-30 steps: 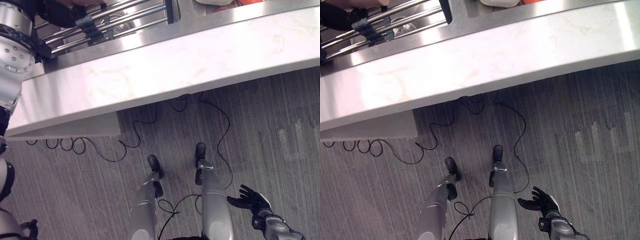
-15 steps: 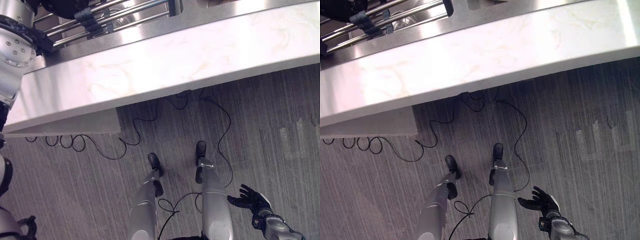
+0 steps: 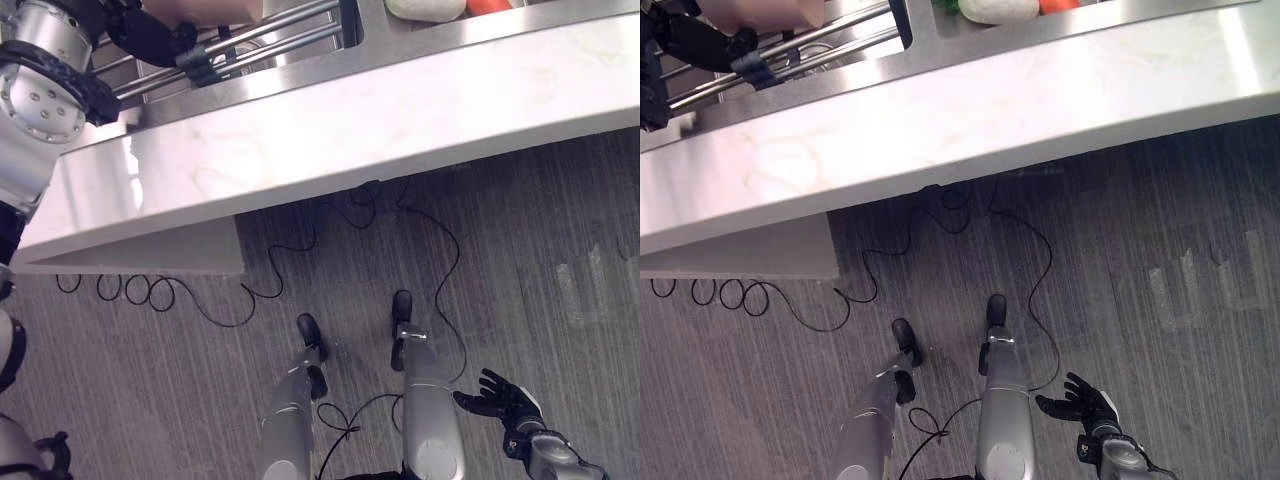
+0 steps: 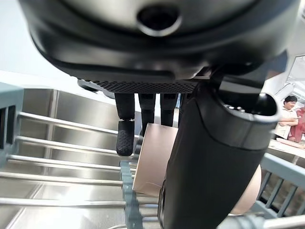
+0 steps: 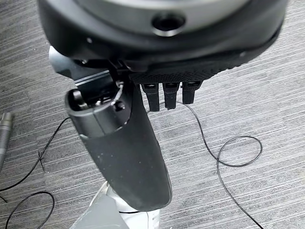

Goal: Place the dishes in the dishwasher.

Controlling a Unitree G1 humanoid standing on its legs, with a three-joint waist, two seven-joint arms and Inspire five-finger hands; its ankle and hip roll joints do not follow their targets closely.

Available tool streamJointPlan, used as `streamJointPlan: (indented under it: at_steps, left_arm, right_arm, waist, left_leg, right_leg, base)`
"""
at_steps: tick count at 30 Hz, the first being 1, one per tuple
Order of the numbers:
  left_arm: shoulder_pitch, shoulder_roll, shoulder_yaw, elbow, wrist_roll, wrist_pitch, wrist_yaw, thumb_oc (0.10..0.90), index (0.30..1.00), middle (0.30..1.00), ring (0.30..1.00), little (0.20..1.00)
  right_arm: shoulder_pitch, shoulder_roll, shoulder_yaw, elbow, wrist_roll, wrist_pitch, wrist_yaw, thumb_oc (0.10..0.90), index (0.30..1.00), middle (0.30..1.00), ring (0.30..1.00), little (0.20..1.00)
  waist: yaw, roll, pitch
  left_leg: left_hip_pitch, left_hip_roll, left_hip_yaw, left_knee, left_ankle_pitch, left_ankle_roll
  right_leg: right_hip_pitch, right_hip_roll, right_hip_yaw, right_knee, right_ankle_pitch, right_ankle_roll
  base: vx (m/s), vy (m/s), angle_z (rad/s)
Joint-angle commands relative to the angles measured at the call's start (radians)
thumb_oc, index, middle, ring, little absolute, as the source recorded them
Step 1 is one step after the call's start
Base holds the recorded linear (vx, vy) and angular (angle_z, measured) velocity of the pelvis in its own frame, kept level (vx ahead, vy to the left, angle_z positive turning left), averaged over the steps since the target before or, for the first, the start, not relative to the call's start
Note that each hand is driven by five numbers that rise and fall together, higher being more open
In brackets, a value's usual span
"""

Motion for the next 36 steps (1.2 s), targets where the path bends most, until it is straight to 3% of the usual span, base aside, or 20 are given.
streamJointPlan:
  at_steps: [1, 4, 6, 10, 13, 21, 24, 26, 28, 31, 34, 36]
  left_arm:
    - [-0.159, 0.128, 0.045, -0.035, 0.064, -0.059, 0.183, 0.4, 0.3, 0.3, 0.3, 0.3]
    - [-0.181, 0.14, 0.041, -0.062, 0.061, -0.05, 0.222, 0.4, 0.3, 0.3, 0.3, 0.3]
    - [-0.206, 0.166, 0.035, -0.092, 0.177, -0.063, 0.376, 0.4, 0.3, 0.3, 0.3, 0.3]
    - [-0.21, 0.2, 0.039, -0.124, 0.19, -0.077, 0.465, 0.4, 0.3, 0.3, 0.3, 0.3]
    - [-0.188, 0.221, 0.064, -0.144, 0.184, -0.103, 0.496, 0.4, 0.3, 0.3, 0.3, 0.3]
    - [-0.088, 0.267, 0.162, -0.204, 0.108, -0.084, 0.478, 0.4, 0.3, 0.3, 0.3, 0.3]
    - [0.034, 0.293, 0.263, -0.22, -0.012, -0.094, 0.418, 0.4, 0.3, 0.3, 0.3, 0.3]
    - [0.217, 0.315, 0.425, -0.231, -0.133, -0.118, 0.325, 0.4, 0.3, 0.3, 0.3, 0.3]
    - [0.304, 0.326, 0.502, -0.238, -0.135, -0.098, 0.304, 0.4, 0.3, 0.3, 0.3, 0.3]
    - [0.436, 0.339, 0.631, -0.248, -0.15, -0.059, 0.26, 0.4, 0.3, 0.3, 0.3, 0.3]
    - [0.516, 0.333, 0.723, -0.265, -0.15, -0.058, 0.234, 0.4, 0.3, 0.3, 0.3, 0.3]
    - [0.61, 0.298, 0.823, -0.277, -0.177, -0.09, 0.219, 0.4, 0.3, 0.3, 0.3, 0.3]
  right_arm:
    - [0.064, -0.038, -0.025, -0.018, -0.017, -0.015, -0.011, 0.8, 0.9, 0.9, 0.9, 0.9]
    - [0.063, -0.037, -0.02, -0.018, -0.013, -0.012, -0.017, 0.8, 0.9, 0.9, 0.9, 0.9]
    - [0.069, -0.036, -0.021, -0.011, -0.015, -0.011, -0.018, 0.8, 0.9, 0.9, 0.9, 0.9]
    - [0.076, -0.033, -0.023, 0.004, -0.027, -0.007, -0.013, 0.8, 0.9, 0.9, 0.9, 0.9]
    - [0.081, -0.026, -0.022, 0.021, -0.04, -0.013, -0.011, 0.8, 0.9, 0.9, 0.9, 0.9]
    - [0.089, -0.016, -0.035, 0.06, -0.055, -0.015, 0.012, 0.8, 0.9, 0.9, 0.9, 0.9]
    - [0.099, 0.003, -0.052, 0.091, -0.074, -0.024, 0.023, 0.8, 0.9, 0.9, 0.9, 0.9]
    - [0.108, 0.019, -0.064, 0.139, -0.112, -0.028, 0.037, 0.8, 0.9, 0.9, 0.9, 0.9]
    - [0.112, 0.021, -0.062, 0.167, -0.17, -0.023, 0.053, 0.8, 0.9, 0.9, 0.9, 0.9]
    - [0.122, 0.022, -0.066, 0.218, -0.256, -0.011, 0.072, 0.8, 0.9, 0.9, 0.9, 0.9]
    - [0.125, 0.022, -0.085, 0.266, -0.245, -0.004, 0.08, 0.8, 0.9, 0.9, 0.9, 0.9]
    - [0.13, 0.043, -0.111, 0.306, -0.214, 0.004, 0.061, 0.8, 0.9, 0.9, 0.9, 0.9]
  waist:
    - [-0.017, 0.002, -0.015]
    - [-0.013, 0.001, -0.015]
    - [-0.007, 0.0, -0.022]
    - [0.006, 0.001, -0.054]
    - [0.015, 0.002, -0.079]
    - [0.046, 0.003, -0.143]
    - [0.071, 0.005, -0.196]
    - [0.106, 0.018, -0.257]
    - [0.124, 0.026, -0.286]
    - [0.151, 0.043, -0.312]
    - [0.163, 0.061, -0.311]
    - [0.167, 0.081, -0.302]
  left_leg:
    - [-0.009, 0.072, -0.047, 0.114, -0.113, -0.07]
    - [0.005, 0.076, -0.048, 0.114, -0.116, -0.071]
    - [0.03, 0.078, -0.056, 0.114, -0.129, -0.073]
    - [0.046, 0.08, -0.062, 0.114, -0.137, -0.077]
    - [0.061, 0.083, -0.064, 0.114, -0.142, -0.079]
    - [0.099, 0.094, -0.076, 0.114, -0.147, -0.08]
    - [0.14, 0.098, -0.09, 0.114, -0.155, -0.079]
    - [0.198, 0.094, -0.114, 0.114, -0.163, -0.079]
    - [0.223, 0.095, -0.124, 0.114, -0.157, -0.083]
    - [0.239, 0.123, -0.112, 0.114, -0.14, -0.099]
    - [0.218, 0.148, -0.095, 0.114, -0.114, -0.124]
    - [0.174, 0.189, -0.031, 0.114, -0.068, -0.153]
  right_leg:
    - [0.101, -0.028, 0.073, -0.071, -0.016, 0.164]
    - [0.122, -0.024, 0.069, -0.071, -0.023, 0.161]
    - [0.154, -0.018, 0.061, -0.071, -0.04, 0.158]
    - [0.181, -0.013, 0.051, -0.071, -0.056, 0.154]
    - [0.201, -0.007, 0.044, -0.071, -0.067, 0.15]
    - [0.249, 0.002, 0.017, -0.071, -0.089, 0.137]
    - [0.286, 0.014, 0.006, -0.071, -0.112, 0.128]
    - [0.345, 0.033, 0.0, -0.071, -0.146, 0.113]
    - [0.375, 0.045, -0.007, -0.071, -0.165, 0.102]
    - [0.426, 0.059, -0.042, -0.071, -0.193, 0.089]
    - [0.454, 0.074, -0.066, -0.071, -0.213, 0.088]
    - [0.49, 0.078, -0.127, -0.071, -0.234, 0.085]
  base:
    - [0.03, -0.013, 0.08]
    - [0.01, -0.008, 0.17]
    - [0.03, -0.002, 0.22]
    - [0.04, 0.002, 0.13]
    - [0.07, -0.006, 0.13]
    - [0.03, -0.045, 0.12]
    - [0.06, -0.098, 0.05]
    - [0.17, -0.185, -0.06]
    - [0.16, -0.155, 0.01]
    - [0.13, -0.168, 0.11]
    - [-0.1, -0.125, 0.33]
    - [-0.25, -0.08, 1.45]
